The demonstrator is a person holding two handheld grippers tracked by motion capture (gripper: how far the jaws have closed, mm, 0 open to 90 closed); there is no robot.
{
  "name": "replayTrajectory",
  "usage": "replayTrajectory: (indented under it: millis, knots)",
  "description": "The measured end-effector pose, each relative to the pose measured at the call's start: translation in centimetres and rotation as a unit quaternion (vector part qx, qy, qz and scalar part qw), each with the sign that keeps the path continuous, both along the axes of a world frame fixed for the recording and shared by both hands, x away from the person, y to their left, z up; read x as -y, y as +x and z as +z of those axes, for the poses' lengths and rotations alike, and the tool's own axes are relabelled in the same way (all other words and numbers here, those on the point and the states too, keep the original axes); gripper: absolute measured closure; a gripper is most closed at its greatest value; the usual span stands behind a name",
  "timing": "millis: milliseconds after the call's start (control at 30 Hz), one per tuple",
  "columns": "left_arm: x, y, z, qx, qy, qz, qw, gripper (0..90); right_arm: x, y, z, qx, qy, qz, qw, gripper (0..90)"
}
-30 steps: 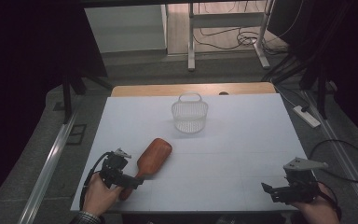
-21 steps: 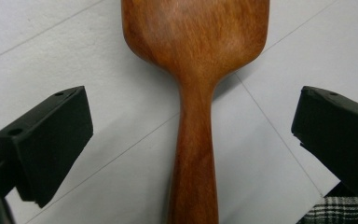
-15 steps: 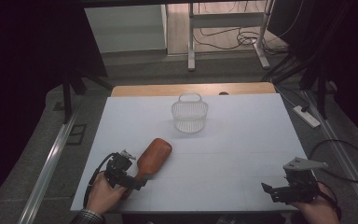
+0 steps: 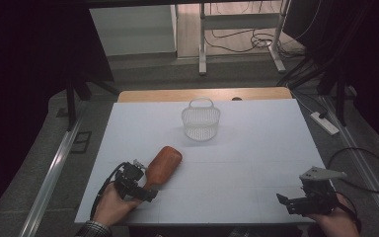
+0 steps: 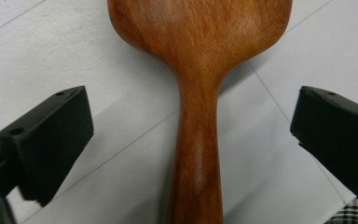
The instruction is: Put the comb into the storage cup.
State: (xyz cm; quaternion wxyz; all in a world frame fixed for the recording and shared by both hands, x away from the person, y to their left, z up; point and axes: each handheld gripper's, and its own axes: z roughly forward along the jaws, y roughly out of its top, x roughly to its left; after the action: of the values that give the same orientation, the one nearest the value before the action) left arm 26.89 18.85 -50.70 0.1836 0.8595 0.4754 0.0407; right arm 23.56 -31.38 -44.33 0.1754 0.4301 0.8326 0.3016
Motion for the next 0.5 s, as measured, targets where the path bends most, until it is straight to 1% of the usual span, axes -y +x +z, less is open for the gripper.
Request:
replayTrajectory:
  millis: [67,167,200,233,267,367,500]
  knots:
    - [0.14,-0.04,0.02,0.003,0.011,-0.001,0.9999,3.8,-0.01,0.00,0.00,0.000,0.000,0.000,1.0000,1.7]
    - [0.09,-0.01,0.12,0.006,0.009,0.000,0.9999,16.3,-0.01,0.00,0.00,0.000,-0.001,0.000,1.0000,1.7]
    - [0.04,0.05,0.12,0.005,0.007,0.002,1.0000,20.5,-0.01,0.00,0.00,0.000,-0.001,0.001,1.0000,1.7]
    - [0.01,0.11,0.09,0.003,0.004,0.004,1.0000,27.5,-0.01,0.01,-0.01,0.000,-0.001,0.001,1.0000,1.7]
    - [-0.02,0.23,0.03,-0.002,0.002,0.004,1.0000,30.9,-0.02,0.00,-0.01,0.000,-0.001,0.001,1.0000,1.7]
    - [0.05,0.39,-0.06,-0.007,0.001,0.001,1.0000,40.6,-0.03,0.01,-0.02,0.000,-0.002,0.001,1.0000,1.7]
    - [0.14,0.63,-0.19,-0.012,0.005,-0.002,0.9999,53.0,-0.03,0.00,-0.01,-0.001,-0.002,0.002,1.0000,1.8]
